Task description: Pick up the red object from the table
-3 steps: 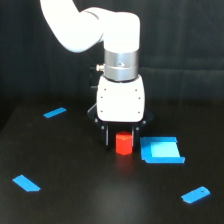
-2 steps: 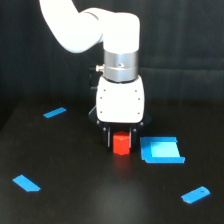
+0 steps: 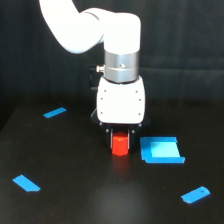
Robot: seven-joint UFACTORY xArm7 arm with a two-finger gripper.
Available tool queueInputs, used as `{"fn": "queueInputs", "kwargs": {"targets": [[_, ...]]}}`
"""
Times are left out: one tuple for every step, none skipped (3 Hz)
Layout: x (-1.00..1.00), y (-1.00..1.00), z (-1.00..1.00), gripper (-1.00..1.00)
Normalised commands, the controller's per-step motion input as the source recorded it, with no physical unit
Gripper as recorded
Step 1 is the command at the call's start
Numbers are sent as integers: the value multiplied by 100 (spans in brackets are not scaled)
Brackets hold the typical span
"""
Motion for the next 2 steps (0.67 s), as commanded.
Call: {"fn": "queueInputs", "kwargs": {"targets": [[-39,-13,100,-92],[-28,-18,98,-100]]}}
